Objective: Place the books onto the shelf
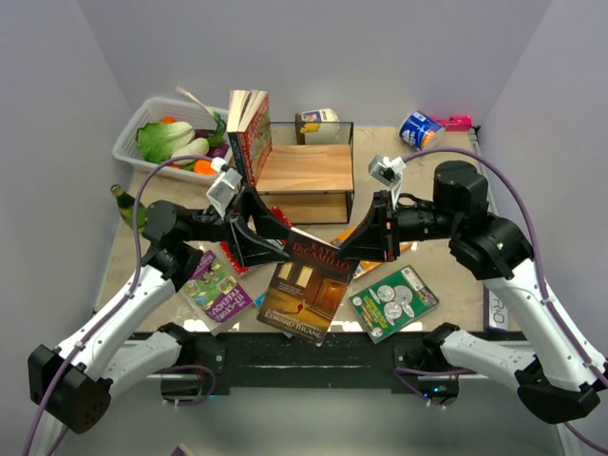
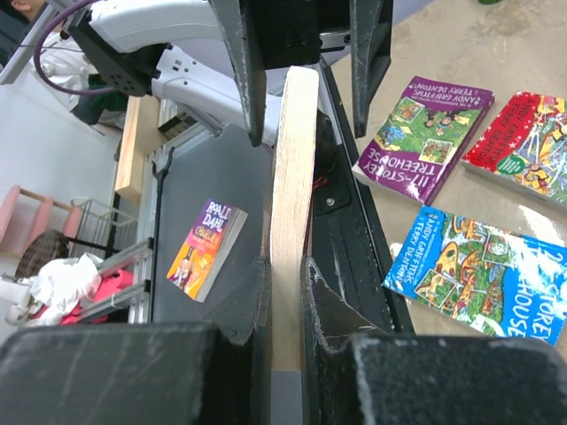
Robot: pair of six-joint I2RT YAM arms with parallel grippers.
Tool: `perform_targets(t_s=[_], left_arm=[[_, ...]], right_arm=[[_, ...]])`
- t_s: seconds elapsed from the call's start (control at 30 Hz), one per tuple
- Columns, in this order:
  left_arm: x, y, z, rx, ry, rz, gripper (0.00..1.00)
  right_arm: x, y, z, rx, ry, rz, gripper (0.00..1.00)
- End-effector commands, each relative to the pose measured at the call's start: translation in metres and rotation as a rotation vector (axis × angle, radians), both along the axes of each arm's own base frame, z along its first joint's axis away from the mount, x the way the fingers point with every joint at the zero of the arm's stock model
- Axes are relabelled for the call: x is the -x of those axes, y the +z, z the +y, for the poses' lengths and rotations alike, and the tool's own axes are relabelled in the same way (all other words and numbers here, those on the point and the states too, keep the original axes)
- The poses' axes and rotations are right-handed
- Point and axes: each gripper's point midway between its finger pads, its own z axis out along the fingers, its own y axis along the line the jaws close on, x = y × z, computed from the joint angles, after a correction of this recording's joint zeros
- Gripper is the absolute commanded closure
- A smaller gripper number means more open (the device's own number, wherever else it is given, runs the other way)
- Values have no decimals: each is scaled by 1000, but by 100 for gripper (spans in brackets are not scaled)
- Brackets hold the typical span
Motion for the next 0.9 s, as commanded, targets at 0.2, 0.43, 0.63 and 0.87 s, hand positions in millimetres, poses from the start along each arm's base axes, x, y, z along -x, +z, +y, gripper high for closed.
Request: perform_targets(t_s=[0.2,0.43,0.63,0.87], left_arm=[[23,8,3,19,-119,-85,52],[24,-3,-4,-7,-152,-61,67],[22,-5,-9,-24,-142,-81,100],[-1,3,-10,-28,33,-94,100]], right_arm=[[1,8,8,-21,53,-16,100],[-4,9,11,-17,50,-13,100],[-8,8,12,-7,36,-18,100],[-48,10,2,53,-215,-83,63]])
